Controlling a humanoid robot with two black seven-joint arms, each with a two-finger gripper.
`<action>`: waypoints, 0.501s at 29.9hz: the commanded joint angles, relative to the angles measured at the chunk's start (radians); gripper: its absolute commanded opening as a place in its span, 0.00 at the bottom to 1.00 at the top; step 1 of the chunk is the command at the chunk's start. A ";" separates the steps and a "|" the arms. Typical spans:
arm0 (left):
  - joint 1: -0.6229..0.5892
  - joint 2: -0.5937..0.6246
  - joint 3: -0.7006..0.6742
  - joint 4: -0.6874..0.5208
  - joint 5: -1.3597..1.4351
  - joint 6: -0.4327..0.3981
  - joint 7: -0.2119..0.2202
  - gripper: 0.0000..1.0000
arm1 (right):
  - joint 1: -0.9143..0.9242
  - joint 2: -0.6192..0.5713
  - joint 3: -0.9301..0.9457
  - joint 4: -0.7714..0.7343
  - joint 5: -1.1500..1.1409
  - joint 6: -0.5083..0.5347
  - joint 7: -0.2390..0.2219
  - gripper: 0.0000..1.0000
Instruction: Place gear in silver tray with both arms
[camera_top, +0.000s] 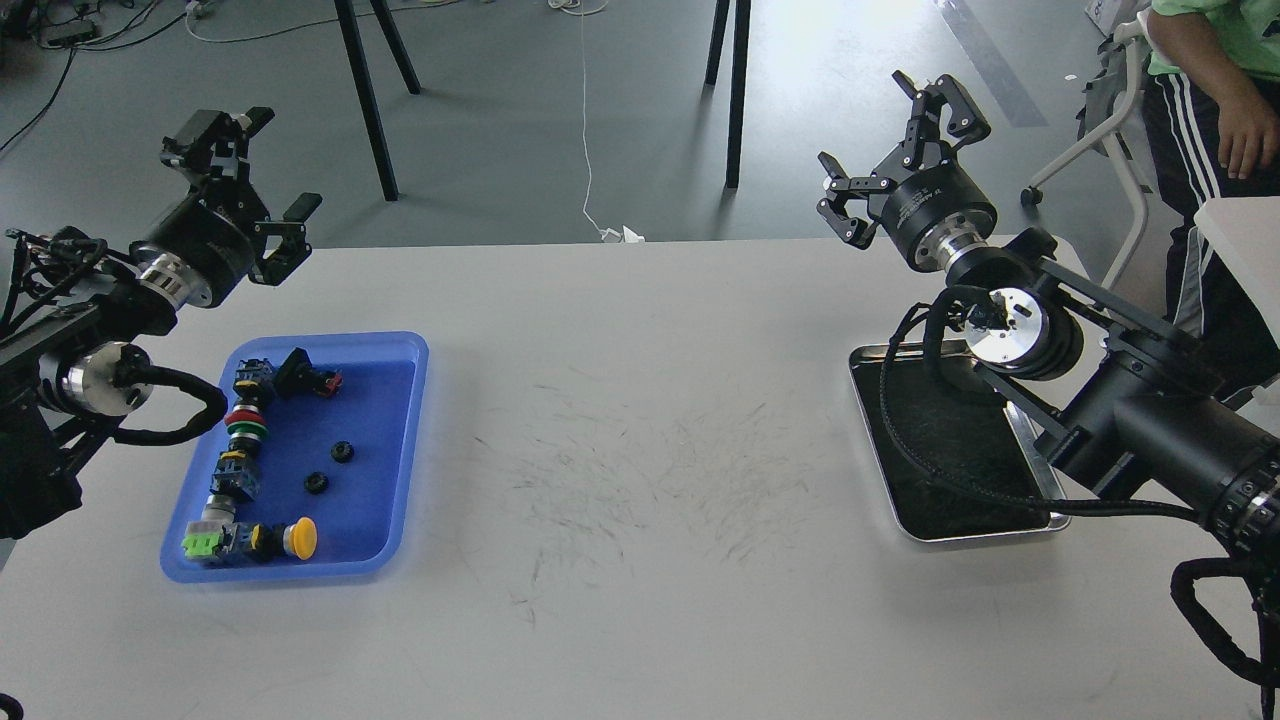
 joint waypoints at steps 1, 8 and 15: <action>0.000 0.005 0.000 0.000 0.002 0.006 0.000 0.99 | -0.001 0.000 0.000 0.001 0.000 0.000 0.000 0.99; 0.003 0.011 -0.026 -0.008 -0.007 -0.022 0.001 0.99 | -0.001 0.002 -0.001 0.000 0.000 0.002 0.000 0.99; 0.004 0.013 -0.046 0.003 -0.013 -0.040 -0.006 0.99 | -0.001 0.000 -0.001 0.000 0.000 0.002 0.000 0.99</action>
